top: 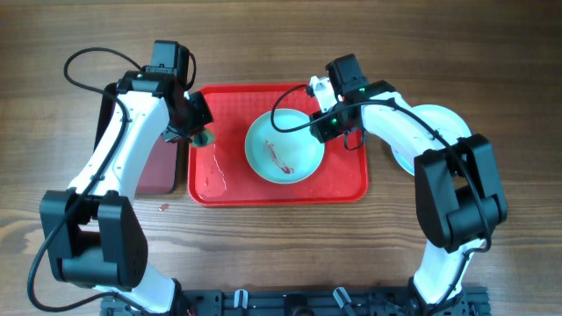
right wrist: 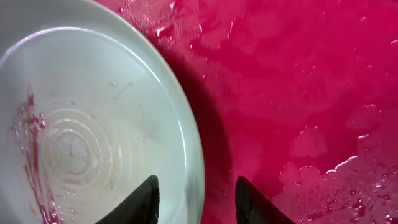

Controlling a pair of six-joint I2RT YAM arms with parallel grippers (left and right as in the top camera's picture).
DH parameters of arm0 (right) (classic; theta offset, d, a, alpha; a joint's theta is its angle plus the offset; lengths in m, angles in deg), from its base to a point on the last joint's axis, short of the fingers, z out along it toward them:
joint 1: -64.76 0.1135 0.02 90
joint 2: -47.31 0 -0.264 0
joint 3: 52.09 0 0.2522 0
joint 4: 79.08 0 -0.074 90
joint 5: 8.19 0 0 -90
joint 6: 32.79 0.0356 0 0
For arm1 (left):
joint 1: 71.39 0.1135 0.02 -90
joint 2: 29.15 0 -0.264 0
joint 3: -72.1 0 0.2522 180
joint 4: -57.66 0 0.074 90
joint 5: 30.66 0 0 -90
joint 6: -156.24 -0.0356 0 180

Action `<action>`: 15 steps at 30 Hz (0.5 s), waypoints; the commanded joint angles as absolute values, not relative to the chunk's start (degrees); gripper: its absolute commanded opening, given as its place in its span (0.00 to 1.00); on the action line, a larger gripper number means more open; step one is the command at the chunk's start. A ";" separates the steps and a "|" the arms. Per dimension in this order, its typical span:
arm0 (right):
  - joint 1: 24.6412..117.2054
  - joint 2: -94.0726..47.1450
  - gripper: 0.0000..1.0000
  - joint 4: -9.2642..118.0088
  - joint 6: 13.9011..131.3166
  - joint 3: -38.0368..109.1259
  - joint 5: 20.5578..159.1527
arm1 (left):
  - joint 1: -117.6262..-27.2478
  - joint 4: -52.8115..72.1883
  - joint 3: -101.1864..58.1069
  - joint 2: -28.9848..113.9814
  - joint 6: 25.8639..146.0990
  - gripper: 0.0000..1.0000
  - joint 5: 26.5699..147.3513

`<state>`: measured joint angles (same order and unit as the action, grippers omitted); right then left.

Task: Clean dirty plates on tray and stack at the side
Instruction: 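Drag the blue plate toward the tray center with the right gripper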

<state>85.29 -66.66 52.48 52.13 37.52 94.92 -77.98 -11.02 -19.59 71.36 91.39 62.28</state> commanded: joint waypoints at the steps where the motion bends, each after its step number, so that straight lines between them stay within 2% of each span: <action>1: 85.16 -67.69 0.29 52.42 51.17 36.91 96.25 | -78.04 -11.02 -19.22 71.16 90.47 0.04 62.98; 8: 85.14 -70.55 0.26 52.59 51.08 36.91 94.72 | -78.04 -11.00 -19.22 71.16 90.45 0.04 62.96; 11: 85.10 -70.77 0.18 52.61 51.08 36.93 94.65 | -78.02 -11.00 -19.22 71.16 90.45 0.04 62.96; 13: 85.10 -70.77 0.06 52.63 51.45 36.98 94.26 | -78.02 -10.96 -19.22 71.16 90.45 0.04 62.96; 15: 85.10 -70.53 0.04 51.06 55.71 38.24 93.71 | -78.02 -10.74 -19.22 71.16 90.45 0.04 62.96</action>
